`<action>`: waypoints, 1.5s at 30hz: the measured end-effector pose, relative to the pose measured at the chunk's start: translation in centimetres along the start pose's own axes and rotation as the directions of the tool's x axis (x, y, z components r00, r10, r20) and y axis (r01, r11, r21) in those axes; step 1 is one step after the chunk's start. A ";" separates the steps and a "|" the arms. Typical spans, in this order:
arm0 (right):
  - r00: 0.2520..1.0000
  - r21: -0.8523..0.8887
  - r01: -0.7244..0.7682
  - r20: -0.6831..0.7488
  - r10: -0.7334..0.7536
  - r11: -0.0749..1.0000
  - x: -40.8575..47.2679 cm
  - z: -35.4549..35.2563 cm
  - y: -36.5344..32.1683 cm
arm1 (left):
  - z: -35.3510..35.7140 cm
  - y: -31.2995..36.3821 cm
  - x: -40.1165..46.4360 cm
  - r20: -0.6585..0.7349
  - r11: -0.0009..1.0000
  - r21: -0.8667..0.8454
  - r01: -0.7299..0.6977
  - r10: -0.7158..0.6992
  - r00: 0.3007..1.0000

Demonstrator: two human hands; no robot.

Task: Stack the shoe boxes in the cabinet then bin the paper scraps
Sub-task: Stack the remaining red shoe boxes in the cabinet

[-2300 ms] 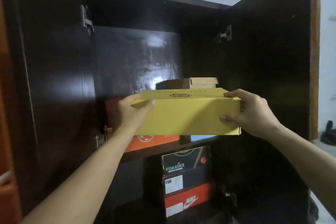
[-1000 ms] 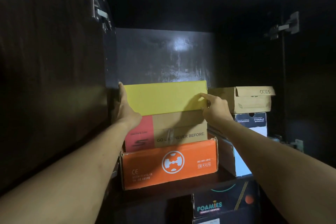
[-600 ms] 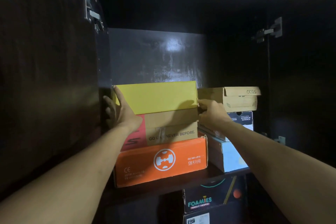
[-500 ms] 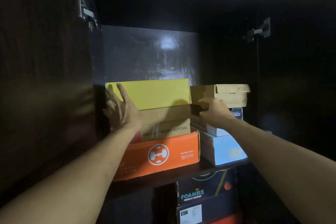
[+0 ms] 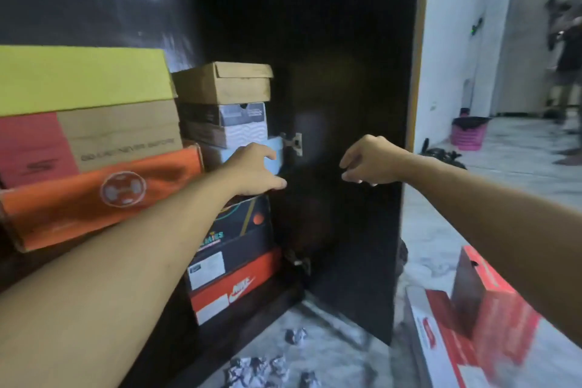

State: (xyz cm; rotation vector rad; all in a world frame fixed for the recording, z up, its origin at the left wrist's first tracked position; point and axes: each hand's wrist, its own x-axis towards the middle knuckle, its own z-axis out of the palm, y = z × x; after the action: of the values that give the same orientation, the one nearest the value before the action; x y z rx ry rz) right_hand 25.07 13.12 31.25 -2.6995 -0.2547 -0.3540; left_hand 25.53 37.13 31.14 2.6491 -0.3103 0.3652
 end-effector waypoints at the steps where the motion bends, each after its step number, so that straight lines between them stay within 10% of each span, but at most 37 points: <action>1: 1.000 -0.018 -0.028 0.011 0.028 0.999 -1.1 0.0 1.7 | 1.6 0.9 0.0 0.055 1.000 -0.010 -0.024 0.024 0.998; 17: 0.806 -0.260 -0.536 0.124 0.579 0.803 -16.8 7.3 26.1 | 29.2 9.9 -4.9 0.598 0.974 -0.226 -0.023 0.157 0.786; 45: 0.535 0.112 -0.824 -0.173 0.827 0.556 -18.4 13.3 38.3 | 46.2 17.6 -7.3 0.707 0.916 -0.392 0.083 0.242 0.665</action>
State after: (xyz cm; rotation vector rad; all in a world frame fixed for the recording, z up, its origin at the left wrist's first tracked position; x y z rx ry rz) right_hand 19.09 -18.25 0.22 -2.3775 1.0745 -0.3117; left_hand 23.25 1.71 -4.04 2.2352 -0.6774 -0.7425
